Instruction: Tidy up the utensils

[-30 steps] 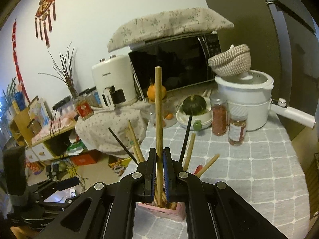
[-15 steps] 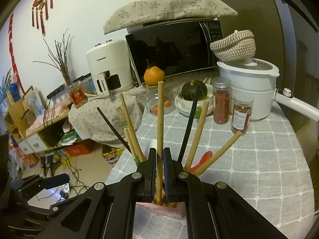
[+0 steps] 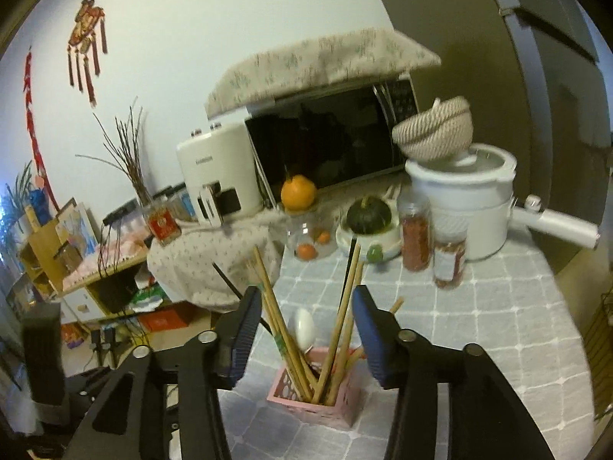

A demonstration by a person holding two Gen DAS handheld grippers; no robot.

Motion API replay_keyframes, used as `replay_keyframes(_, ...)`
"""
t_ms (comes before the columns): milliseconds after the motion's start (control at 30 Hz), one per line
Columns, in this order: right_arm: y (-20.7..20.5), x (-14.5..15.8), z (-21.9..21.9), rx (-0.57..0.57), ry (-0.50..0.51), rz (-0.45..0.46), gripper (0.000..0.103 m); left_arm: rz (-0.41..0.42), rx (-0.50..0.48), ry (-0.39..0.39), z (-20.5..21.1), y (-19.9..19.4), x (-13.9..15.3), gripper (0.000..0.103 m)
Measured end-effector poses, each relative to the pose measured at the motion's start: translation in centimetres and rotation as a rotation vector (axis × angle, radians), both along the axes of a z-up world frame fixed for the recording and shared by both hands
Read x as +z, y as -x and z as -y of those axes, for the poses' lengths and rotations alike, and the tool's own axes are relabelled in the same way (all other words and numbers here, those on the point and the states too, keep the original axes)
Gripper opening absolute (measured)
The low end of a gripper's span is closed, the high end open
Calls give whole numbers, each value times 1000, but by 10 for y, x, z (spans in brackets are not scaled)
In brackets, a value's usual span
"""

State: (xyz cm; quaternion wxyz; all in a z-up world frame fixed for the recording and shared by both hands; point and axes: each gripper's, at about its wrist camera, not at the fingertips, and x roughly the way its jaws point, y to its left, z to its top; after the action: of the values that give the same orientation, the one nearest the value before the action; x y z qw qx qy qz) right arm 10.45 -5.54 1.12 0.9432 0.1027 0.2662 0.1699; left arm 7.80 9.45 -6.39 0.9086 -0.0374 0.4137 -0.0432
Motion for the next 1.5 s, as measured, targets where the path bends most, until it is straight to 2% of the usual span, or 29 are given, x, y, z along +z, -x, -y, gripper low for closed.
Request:
replay_keyframes(133,22,23,11,-21,31,48,75,9,1,6,9,9,8,90)
replay_keyframes(267,40,35,19,-30,89,64,83,23,0,6,21,18,19,99)
replay_keyframes(400,56,38,31,-43,131,55,88,65,0,-26,36,30,32,100)
replay_keyframes(533,68,40,47,-72,148,31,100,109,-12,-48,49,40,45,101)
replay_keyframes(800,87,47,76,-172,208,-13,103,142,-4,-69,65,49,57,102)
replay_keyframes(900,90,46,85,-240,265,-51,103,138,2,-80,70,49,57,102)
replay_keyframes(1167,95,41,90,-274,320,-91,103,141,6,-90,84,50,59,102)
replay_keyframes(1500,96,38,94,-287,311,-127,103,138,29,-96,90,48,57,102)
